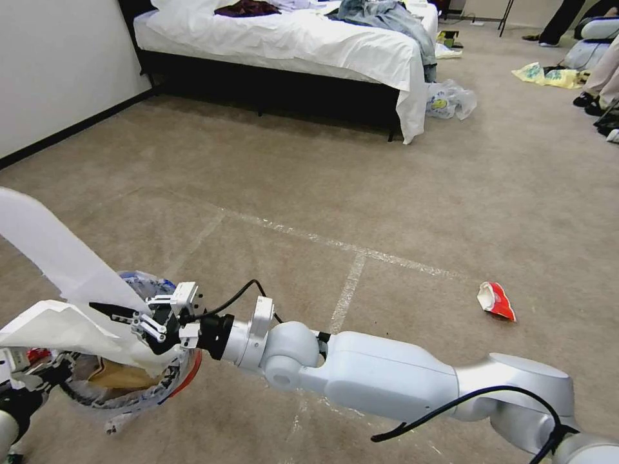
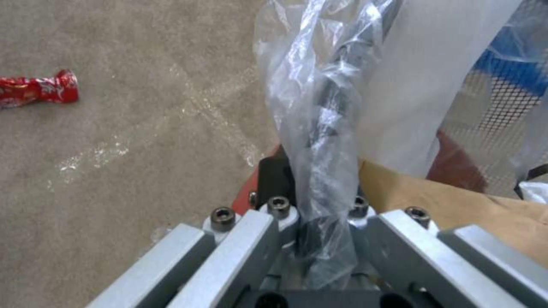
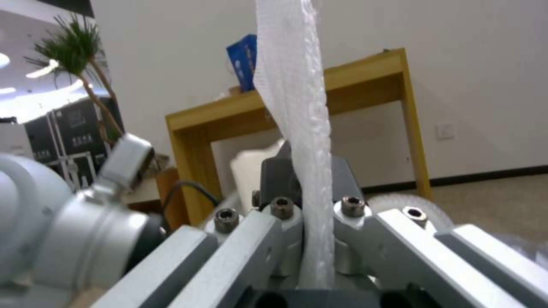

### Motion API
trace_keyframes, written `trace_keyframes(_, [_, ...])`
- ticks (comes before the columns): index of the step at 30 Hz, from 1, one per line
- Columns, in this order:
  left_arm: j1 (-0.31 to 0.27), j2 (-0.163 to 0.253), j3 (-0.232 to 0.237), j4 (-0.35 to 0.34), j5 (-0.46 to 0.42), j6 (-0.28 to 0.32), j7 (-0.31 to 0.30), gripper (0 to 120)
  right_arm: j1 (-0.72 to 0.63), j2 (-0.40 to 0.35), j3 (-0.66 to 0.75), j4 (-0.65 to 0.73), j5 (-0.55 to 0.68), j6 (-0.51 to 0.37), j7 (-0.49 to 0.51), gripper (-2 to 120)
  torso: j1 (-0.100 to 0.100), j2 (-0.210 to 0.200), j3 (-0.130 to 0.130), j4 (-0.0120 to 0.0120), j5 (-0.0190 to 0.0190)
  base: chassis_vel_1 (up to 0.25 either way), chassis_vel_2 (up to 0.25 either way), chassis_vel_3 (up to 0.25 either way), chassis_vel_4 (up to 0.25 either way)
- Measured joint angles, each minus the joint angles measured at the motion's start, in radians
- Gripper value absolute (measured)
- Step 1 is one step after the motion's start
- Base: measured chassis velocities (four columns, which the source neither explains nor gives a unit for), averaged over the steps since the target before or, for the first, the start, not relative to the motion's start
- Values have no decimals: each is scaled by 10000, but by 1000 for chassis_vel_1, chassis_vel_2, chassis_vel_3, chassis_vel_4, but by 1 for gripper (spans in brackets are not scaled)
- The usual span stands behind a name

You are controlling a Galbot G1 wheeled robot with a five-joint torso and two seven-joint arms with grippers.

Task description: Pick up the trash bin and place the garbage on the floor into it.

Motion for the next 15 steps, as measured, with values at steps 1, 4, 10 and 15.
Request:
trace_keyframes(1, [13, -7, -3, -37, -16, 0, 0, 1, -39, 145, -45, -376, -82, 119, -74, 0, 0, 0, 0, 0, 0, 0, 0, 0, 0])
trace_keyframes(4, [24, -34, -2, -86, -20, 0, 0, 1, -71, 273, -72, -665, -116, 197, -142, 0, 0, 0, 0, 0, 0, 0, 0, 0, 0])
trace_keyframes(10, [43, -71, 1, -178, -55, 0, 0, 1, -96, 559, -131, -1377, -182, 349, -297, 0, 0, 0, 1, 0, -1, 0, 0, 0, 0])
trace_keyframes(15, [65, -77, -4, -225, -103, 0, 2, 1, -142, 752, -178, -1774, -229, 430, -406, 0, 0, 0, 1, 0, 0, 0, 0, 0, 0])
